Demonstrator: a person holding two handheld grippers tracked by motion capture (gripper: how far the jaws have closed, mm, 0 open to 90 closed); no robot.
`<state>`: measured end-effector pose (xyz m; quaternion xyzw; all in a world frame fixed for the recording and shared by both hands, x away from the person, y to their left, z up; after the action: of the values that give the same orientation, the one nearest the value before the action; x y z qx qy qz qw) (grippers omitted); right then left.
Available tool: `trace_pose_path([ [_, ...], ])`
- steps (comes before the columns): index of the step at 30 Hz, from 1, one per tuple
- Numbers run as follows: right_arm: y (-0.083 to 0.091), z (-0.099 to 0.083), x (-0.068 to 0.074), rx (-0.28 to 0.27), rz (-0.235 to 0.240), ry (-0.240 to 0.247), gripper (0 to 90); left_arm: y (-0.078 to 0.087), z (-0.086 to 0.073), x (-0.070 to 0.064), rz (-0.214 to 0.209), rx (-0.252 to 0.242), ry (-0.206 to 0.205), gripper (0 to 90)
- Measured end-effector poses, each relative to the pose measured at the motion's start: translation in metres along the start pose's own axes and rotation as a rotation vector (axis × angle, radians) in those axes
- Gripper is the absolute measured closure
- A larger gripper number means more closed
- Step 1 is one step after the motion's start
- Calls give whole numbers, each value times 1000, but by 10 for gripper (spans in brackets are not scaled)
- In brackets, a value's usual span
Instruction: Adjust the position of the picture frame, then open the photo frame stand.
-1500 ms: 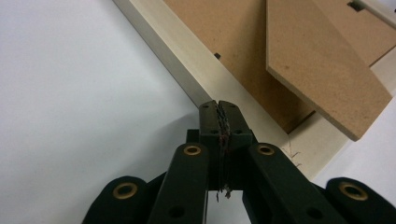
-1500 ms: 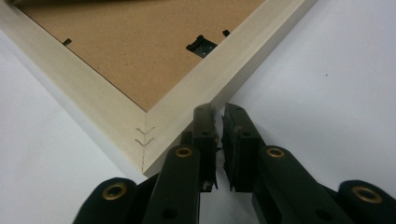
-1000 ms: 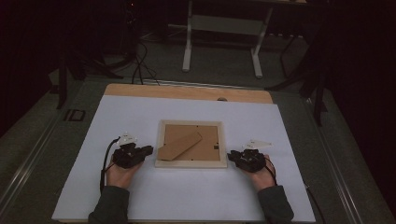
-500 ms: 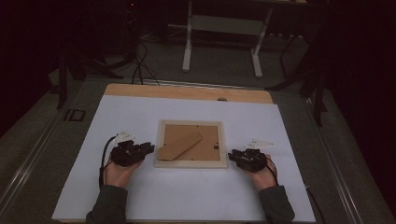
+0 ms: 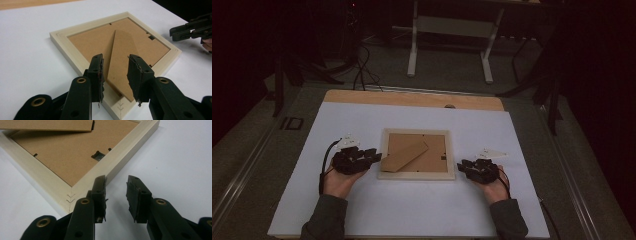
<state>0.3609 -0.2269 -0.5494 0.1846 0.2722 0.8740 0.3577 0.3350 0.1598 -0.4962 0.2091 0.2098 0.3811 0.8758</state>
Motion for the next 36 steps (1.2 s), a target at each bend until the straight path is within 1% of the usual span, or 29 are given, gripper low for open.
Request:
trace_pose_path([
  [1, 0, 0, 0, 0, 0, 2, 679, 0, 7, -1, -3, 2, -12, 657],
  [6, 1, 1, 0, -3, -1, 3, 676, -1, 22, -2, -5, -2, -27, 649],
  [11, 1, 2, -1, -9, -2, -3, 676, -6, 36, 3, 2, -7, -14, 649],
  [15, 1, 3, -1, -12, -2, -3, 676, -13, 43, 7, 8, -4, -3, 644],
  [17, 1, 3, -1, -14, -2, -4, 676, -16, 46, 8, 7, -5, 6, 637],
  [18, 1, 3, -1, -14, -2, -4, 676, -16, 46, 8, 7, -5, 6, 632],
  [24, 1, 2, -3, -13, -5, -13, 669, -28, 48, 7, 1, 29, -8, 627],
  [29, 1, 2, -2, -15, -4, -14, 668, -35, 50, 6, -9, 36, 0, 591],
  [33, 0, 3, -1, -13, -2, -10, 668, -42, 52, 6, -7, 62, 11, 580],
  [34, 0, 3, -1, -12, 0, -10, 667, -44, 52, 6, -10, 73, 11, 577],
  [36, -1, 2, -1, -13, -1, -12, 666, -46, 53, 6, -1, 85, 6, 559],
])
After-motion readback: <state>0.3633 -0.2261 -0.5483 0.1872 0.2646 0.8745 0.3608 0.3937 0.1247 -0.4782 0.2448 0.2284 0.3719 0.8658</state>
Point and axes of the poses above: each handheld gripper's, and its own axes: y roughly backward along the jaws, z roughly out of its top, x roughly to its left, the point moved 4 cm from there along -y, roughly forward along the jaws, and after that the axes turned 1 degree about z, right-handed, at the moved point
